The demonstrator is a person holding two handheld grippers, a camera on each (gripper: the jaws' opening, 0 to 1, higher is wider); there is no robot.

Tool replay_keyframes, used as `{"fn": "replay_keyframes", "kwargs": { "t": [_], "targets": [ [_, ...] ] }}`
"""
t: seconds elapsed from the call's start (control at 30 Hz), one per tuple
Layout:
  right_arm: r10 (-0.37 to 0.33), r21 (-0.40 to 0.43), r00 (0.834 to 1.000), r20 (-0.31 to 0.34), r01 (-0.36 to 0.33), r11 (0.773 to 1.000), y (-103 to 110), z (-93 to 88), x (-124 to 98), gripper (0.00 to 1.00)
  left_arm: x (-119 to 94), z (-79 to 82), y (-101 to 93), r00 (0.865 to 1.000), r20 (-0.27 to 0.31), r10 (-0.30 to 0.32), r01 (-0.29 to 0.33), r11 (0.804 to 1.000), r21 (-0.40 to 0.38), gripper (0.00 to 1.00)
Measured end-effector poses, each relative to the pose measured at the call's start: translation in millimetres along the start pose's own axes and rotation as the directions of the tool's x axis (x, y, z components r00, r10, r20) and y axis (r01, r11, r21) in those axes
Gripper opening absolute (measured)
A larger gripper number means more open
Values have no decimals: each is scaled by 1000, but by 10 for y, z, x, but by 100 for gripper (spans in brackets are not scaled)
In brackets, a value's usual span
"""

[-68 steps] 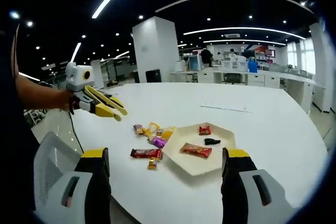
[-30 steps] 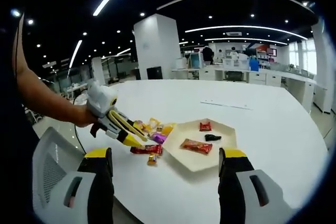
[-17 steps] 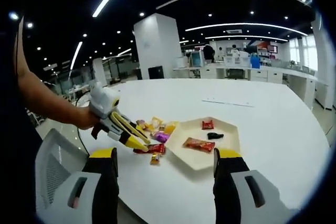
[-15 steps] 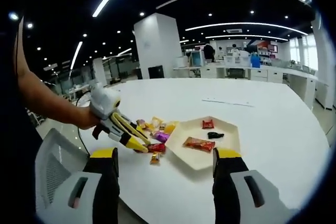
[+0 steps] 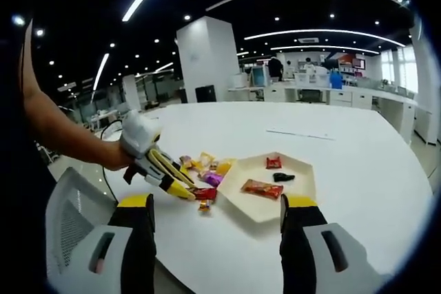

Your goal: Place the target food into the container with the food tongs after gripping and lifting it, then release it inside without dropping or visibly crushing the food.

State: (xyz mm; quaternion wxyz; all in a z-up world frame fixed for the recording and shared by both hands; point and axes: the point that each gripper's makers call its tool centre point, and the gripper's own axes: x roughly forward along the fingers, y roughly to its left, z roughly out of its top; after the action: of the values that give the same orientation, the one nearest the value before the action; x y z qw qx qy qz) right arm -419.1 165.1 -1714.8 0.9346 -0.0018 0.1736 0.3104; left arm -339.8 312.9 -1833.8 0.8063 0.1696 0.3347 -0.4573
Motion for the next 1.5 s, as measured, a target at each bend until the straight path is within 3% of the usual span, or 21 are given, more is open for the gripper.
{"fn": "replay_keyframes", "kwargs": {
  "t": [0.27,0.37,0.53,0.87,1.5],
  "targets": [
    [0,-4,1000,-3,0,1000,9,-1,4,73,6,-8,-21,1000,-10,-14,14,999,47,22],
    [-2,-2,1000,-2,2,1000,6,0,1,72,8,-7,-5,1000,-12,-5,6,1000,17,20],
    [-5,0,1000,0,5,1000,3,4,-8,72,14,-12,0,1000,-11,-6,6,999,43,19],
    [-5,-2,1000,0,5,1000,-4,5,-12,71,-32,-4,30,1000,-15,0,1,1000,21,19],
    [-6,-4,1000,1,6,1000,-5,4,-14,72,-322,256,100,996,-7,-87,88,995,49,19]
  ]
}}
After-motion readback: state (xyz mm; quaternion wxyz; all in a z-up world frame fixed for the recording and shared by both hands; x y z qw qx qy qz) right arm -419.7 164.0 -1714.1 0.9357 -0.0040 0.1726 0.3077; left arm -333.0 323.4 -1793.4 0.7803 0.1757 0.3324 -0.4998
